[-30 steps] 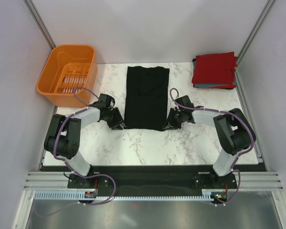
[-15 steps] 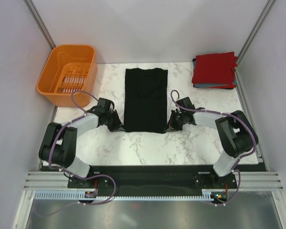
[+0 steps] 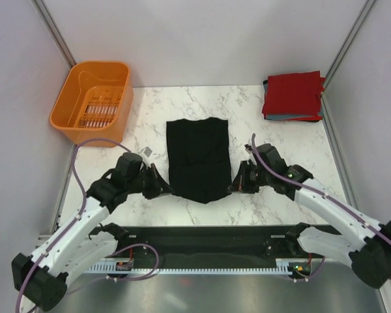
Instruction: Fold and stack the t-shirts
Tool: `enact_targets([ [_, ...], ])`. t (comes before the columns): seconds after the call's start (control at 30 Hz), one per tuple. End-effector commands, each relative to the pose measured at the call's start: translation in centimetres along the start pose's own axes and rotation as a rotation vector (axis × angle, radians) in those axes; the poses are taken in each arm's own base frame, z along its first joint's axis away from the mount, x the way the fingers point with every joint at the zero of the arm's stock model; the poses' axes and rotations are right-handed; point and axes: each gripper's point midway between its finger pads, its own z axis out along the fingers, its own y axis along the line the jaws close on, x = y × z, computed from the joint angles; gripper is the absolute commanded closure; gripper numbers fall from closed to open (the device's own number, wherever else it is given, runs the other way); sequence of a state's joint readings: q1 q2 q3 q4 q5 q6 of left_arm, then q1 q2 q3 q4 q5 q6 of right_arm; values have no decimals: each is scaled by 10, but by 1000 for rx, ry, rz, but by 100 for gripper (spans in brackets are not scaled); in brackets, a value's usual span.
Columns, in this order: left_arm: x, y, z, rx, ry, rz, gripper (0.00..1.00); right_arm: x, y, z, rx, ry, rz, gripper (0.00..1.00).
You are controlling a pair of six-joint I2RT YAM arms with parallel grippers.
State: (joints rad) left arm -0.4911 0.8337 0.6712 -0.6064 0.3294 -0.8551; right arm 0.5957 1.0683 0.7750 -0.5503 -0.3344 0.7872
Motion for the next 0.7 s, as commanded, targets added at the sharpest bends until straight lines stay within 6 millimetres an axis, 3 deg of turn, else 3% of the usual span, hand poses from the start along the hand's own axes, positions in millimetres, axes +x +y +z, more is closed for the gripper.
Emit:
enact_targets([
  [0.0, 29, 6, -24, -39, 35, -91, 98, 26, 6, -21, 37, 7, 71, 100],
  [0.1, 33, 4, -42, -29, 11, -105, 98, 26, 19, -38, 5, -40, 84, 100],
  [0.17, 23, -1, -52, -37, -34, -80, 98, 24, 21, -42, 23, -42, 71, 100],
  [0.3, -1, -4, -58, -115, -101, -3, 98, -9, 25, -51, 119, -133, -4, 100],
  [0.37, -12, -1, -50, -171, -107, 17, 98, -17, 20, -45, 186, -128, -48, 100],
  [0.5, -38, -6, -43, -230, -143, 51, 98, -52, 25, -44, 252, -188, -98, 100],
  [0.67, -76, -27, -35, -224, -179, 92, 98, -86, 20, -36, 294, -194, -116, 100],
])
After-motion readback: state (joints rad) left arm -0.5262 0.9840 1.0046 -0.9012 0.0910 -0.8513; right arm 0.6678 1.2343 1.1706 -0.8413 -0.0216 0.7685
